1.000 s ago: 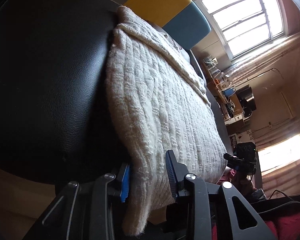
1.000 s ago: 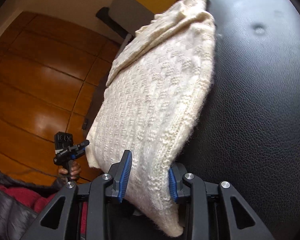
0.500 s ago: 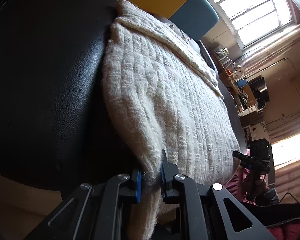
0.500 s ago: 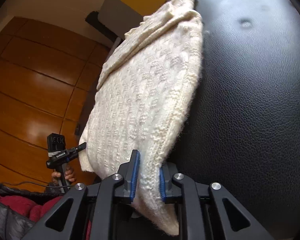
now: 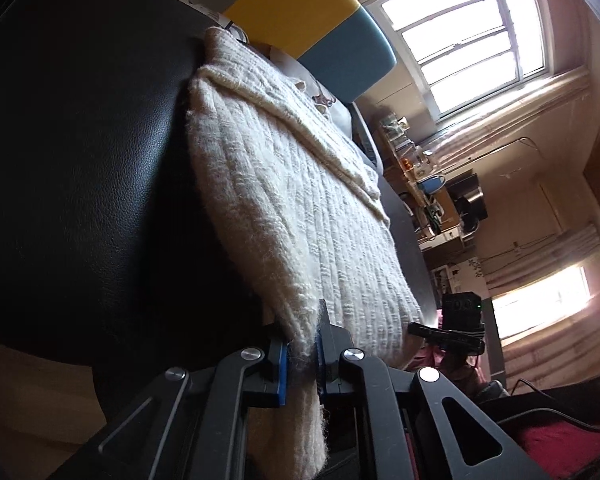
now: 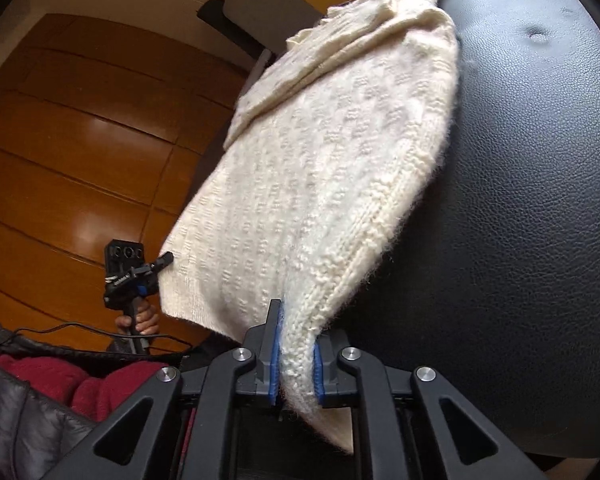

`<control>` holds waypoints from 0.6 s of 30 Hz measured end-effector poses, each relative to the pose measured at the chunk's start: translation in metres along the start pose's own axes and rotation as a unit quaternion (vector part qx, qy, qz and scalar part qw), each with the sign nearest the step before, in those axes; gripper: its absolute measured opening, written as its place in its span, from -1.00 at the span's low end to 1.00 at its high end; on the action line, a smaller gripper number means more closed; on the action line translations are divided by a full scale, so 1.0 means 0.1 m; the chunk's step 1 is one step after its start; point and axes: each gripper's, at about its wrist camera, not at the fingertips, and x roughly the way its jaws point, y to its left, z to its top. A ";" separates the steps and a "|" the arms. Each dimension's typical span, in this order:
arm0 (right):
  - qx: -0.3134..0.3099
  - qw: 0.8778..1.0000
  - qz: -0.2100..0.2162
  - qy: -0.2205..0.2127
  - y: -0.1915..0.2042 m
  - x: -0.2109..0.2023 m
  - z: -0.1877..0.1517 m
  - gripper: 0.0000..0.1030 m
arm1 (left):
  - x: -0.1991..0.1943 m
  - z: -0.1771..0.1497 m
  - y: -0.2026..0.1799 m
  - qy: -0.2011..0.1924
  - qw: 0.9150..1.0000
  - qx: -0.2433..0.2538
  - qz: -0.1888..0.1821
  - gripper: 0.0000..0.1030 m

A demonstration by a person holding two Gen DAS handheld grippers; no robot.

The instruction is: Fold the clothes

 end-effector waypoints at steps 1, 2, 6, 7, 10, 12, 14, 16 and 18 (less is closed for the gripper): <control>0.002 1.000 0.008 -0.003 0.01 -0.01 0.01 -0.78 | -0.03 0.00 0.01 -0.001 1.000 -0.002 -0.009 -0.81; 0.003 1.000 0.016 -0.007 0.03 -0.02 0.03 -0.78 | -0.06 0.01 0.02 -0.001 1.000 -0.005 -0.019 -0.81; 0.017 0.998 0.052 -0.032 0.04 -0.09 0.19 -0.78 | -0.12 0.14 0.06 -0.014 0.998 -0.026 -0.063 -0.81; 0.022 0.997 0.060 -0.042 0.03 -0.10 0.26 -0.78 | -0.13 0.20 0.06 -0.020 0.997 -0.030 -0.074 -0.81; 0.028 0.993 0.086 -0.073 0.04 -0.08 0.52 -0.78 | -0.11 0.46 0.02 -0.038 0.993 -0.032 -0.111 -0.81; 0.025 0.993 0.081 -0.078 0.03 -0.03 0.77 -0.78 | -0.05 0.71 -0.08 -0.054 0.989 -0.026 -0.137 -0.81; 0.021 0.996 0.059 -0.068 -0.02 0.07 1.01 -0.78 | 0.09 1.02 -0.17 -0.065 0.986 -0.011 -0.154 -0.81; 0.027 0.998 0.027 -0.049 -0.11 0.18 1.19 -0.78 | 0.23 1.30 -0.22 -0.066 0.986 0.006 -0.155 -0.81; 0.049 0.999 -0.015 -0.012 -0.23 0.31 1.25 -0.78 | 0.38 1.43 -0.20 -0.054 0.989 0.014 -0.140 -0.81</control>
